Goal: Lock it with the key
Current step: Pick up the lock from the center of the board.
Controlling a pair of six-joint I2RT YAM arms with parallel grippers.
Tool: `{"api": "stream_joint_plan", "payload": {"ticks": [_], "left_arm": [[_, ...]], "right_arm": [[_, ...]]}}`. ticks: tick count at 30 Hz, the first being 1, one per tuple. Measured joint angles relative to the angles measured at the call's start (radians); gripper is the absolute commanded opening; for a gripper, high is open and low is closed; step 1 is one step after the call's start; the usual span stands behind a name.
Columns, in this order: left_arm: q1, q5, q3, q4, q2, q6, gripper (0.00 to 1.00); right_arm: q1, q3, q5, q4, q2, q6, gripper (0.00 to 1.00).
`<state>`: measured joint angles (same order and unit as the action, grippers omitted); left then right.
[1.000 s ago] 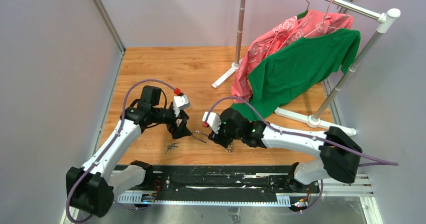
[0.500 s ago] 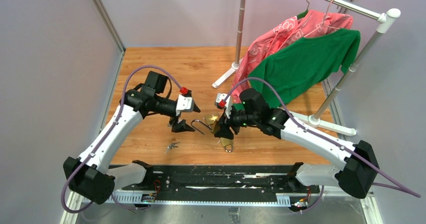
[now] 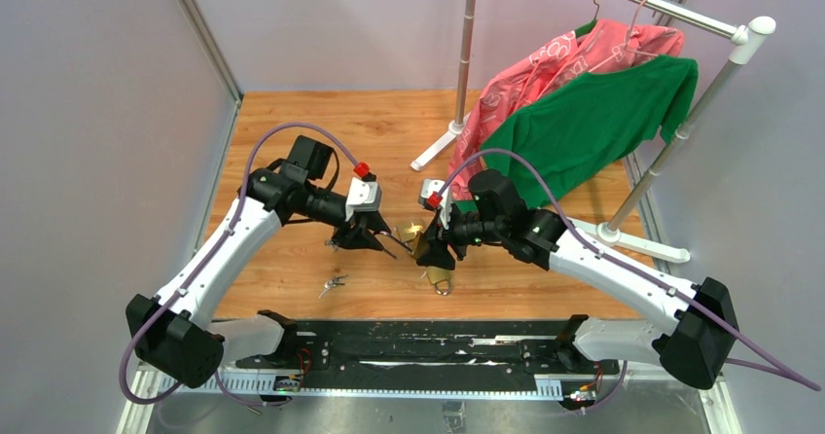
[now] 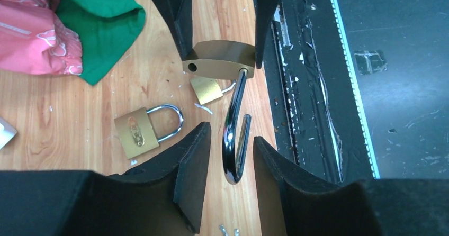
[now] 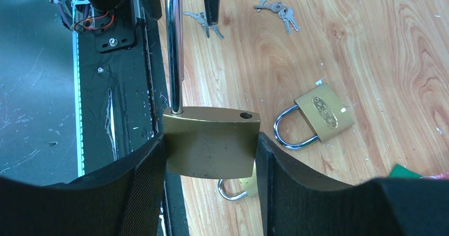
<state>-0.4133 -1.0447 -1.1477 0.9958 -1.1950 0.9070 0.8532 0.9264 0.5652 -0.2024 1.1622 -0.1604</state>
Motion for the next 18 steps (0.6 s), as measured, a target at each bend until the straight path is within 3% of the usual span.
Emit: {"api": "stream_joint_plan", "payload": {"ticks": [2,5,6,15,18], "left_arm": [[-0.003,-0.005,0.0,0.001,0.0,-0.003,0.34],[-0.004,-0.01,0.0,0.003,0.0,-0.011,0.02],[-0.005,-0.01,0.0,0.005,0.0,-0.013,0.0],[-0.016,0.001,-0.013,0.017,0.001,0.005,0.0],[-0.017,0.022,-0.048,0.04,0.003,0.014,0.0]], "right_arm": [[0.0,0.0,0.0,0.0,0.002,0.0,0.0],[0.0,0.0,0.0,0.0,0.004,0.0,0.0],[0.0,0.0,0.0,0.0,0.004,0.0,0.0],[0.0,0.018,0.023,-0.018,0.023,-0.005,0.0],[-0.001,0.048,0.042,-0.031,0.046,-0.008,0.25]]}}
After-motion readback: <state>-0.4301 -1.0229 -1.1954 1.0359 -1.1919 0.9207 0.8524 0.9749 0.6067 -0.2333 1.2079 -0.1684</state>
